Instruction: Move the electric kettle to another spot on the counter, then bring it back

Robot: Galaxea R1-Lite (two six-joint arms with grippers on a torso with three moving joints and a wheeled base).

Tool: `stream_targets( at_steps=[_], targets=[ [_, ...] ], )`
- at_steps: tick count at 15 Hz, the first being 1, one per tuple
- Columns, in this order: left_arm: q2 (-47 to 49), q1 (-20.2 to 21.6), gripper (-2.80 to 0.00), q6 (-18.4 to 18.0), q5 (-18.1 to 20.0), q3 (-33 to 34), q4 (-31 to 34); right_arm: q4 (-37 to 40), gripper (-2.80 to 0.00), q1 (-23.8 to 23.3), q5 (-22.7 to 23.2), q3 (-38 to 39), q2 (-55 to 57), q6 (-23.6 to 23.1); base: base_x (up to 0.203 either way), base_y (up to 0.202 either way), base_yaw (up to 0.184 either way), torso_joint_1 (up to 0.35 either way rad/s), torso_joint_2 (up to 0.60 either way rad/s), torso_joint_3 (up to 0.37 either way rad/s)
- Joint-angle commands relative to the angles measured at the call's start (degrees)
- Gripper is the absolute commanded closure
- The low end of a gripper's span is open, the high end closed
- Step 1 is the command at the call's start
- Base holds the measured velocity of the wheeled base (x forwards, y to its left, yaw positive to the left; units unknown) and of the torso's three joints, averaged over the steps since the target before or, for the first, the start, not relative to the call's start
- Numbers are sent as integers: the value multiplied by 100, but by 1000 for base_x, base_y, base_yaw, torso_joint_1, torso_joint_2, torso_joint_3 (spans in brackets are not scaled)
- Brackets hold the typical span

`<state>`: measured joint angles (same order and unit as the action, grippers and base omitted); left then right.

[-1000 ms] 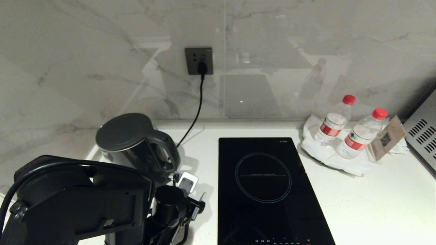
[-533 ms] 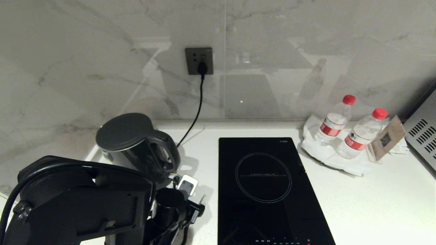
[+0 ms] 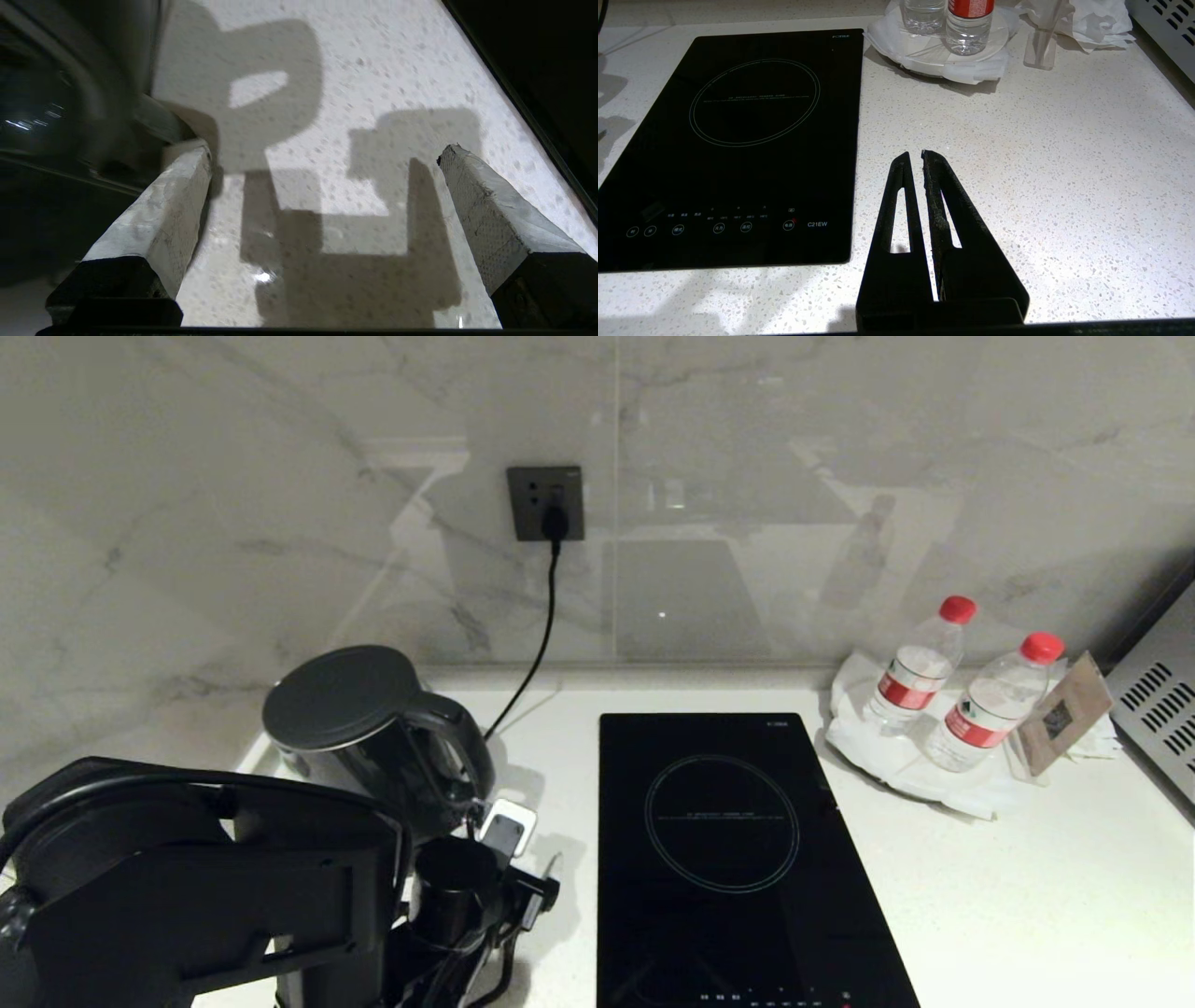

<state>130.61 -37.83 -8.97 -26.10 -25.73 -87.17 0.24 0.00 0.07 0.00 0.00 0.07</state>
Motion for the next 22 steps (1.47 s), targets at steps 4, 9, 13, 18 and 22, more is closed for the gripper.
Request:
stream_targets(
  at_steps=[4, 9, 13, 18, 22],
  targets=[
    [-27, 186, -280, -24, -34, -221, -49, 2, 0, 1, 1, 0, 0, 1, 0, 0, 0, 0, 0, 0],
    [257, 245, -280, -55, -62, -254, -49, 2, 0, 0, 1, 0, 0, 1, 0, 0, 0, 0, 0, 0],
    [343, 223, -280, -138, -62, -213, -49, 2, 0, 0, 1, 0, 0, 1, 0, 0, 0, 0, 0, 0],
    [277, 226, -280, -144, -62, -243, -49, 2, 0, 1, 1, 0, 0, 1, 0, 0, 0, 0, 0, 0],
    [-48, 205, -280, -140, -62, -249, -49, 2, 0, 0, 1, 0, 0, 1, 0, 0, 0, 0, 0, 0]
  ],
)
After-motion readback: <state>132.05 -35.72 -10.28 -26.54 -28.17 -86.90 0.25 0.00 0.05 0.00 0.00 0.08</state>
